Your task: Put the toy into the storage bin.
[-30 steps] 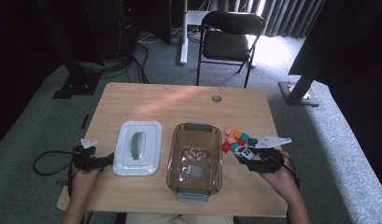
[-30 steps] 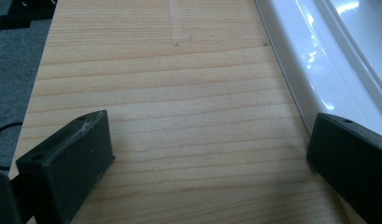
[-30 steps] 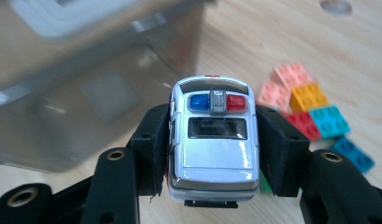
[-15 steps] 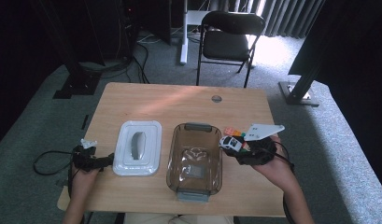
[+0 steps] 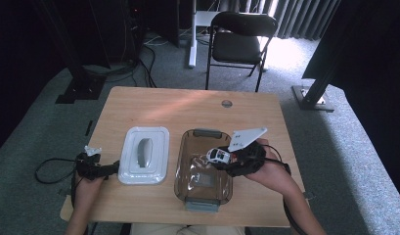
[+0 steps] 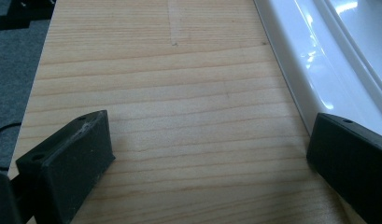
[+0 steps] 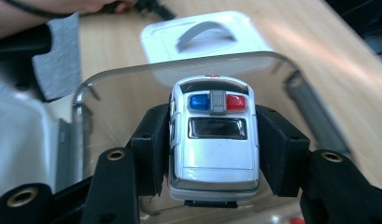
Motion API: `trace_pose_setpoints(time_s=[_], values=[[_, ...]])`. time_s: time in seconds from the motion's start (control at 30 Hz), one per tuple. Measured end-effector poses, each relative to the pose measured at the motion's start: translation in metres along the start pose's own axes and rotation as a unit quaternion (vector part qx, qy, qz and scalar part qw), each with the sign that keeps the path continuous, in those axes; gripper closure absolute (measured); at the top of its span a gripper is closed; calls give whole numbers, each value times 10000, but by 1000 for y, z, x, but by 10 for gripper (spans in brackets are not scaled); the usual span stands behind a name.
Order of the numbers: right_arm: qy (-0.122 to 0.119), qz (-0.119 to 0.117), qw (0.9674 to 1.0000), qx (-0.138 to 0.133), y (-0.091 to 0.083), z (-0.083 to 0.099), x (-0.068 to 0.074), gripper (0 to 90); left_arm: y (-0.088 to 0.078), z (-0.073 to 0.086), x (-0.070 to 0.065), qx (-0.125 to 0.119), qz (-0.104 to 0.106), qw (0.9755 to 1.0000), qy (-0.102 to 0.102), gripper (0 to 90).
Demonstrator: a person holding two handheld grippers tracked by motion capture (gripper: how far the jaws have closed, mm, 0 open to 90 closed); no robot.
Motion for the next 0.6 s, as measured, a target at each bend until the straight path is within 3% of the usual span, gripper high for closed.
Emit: trace_pose_setpoints(time_s=[0.23, 0.6], values=[[-270, -313, 9988, 280, 24, -5, 16, 482, 0, 0, 0, -2, -1, 10000, -1, 8], [-605, -759, 9921, 800, 51, 2, 35, 482, 0, 0, 0, 0, 0, 10000, 0, 8]])
Point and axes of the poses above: each handheld gripper's, and its own axes: y roughly forward along the jaws, z roughly out of its underside, x roughly to its left, the point moved 4 cm from there along y, roughly forward along the jaws, and after that the axes turned 10 degrees about z, right-handed, at the moved point
